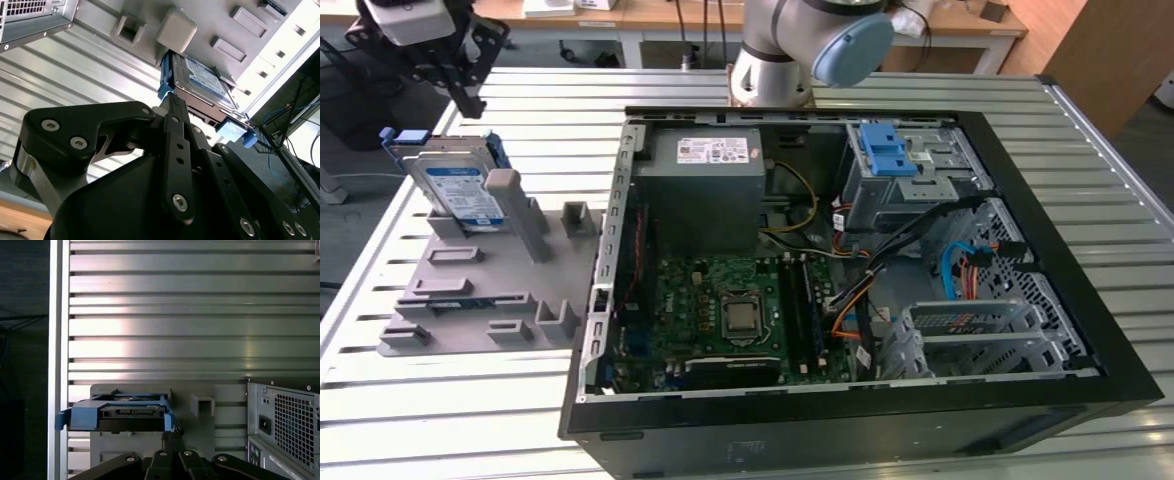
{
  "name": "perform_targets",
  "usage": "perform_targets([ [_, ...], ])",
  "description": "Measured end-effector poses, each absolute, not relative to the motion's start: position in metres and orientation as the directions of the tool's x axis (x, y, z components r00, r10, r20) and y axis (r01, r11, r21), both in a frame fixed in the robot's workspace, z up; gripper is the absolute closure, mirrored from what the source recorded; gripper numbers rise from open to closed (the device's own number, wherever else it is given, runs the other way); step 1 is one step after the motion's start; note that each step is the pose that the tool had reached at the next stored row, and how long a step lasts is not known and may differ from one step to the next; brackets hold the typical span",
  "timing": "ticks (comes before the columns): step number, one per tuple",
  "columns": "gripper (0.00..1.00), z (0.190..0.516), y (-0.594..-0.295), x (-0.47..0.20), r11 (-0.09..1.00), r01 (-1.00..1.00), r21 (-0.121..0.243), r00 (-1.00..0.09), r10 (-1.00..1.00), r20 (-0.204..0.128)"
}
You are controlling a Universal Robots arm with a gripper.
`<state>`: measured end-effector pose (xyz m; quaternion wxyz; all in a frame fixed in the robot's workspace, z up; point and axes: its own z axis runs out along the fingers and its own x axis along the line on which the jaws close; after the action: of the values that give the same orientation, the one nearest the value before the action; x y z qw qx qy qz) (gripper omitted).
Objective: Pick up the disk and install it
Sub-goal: 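Reach for the disk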
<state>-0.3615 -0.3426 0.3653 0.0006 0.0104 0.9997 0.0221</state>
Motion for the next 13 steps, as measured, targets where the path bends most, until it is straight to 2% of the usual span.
perform_targets([
  [13,0.89,0.363,-0.342,-0.377,0.999,0.019,0.044,-1.0,0.019,-0.001],
])
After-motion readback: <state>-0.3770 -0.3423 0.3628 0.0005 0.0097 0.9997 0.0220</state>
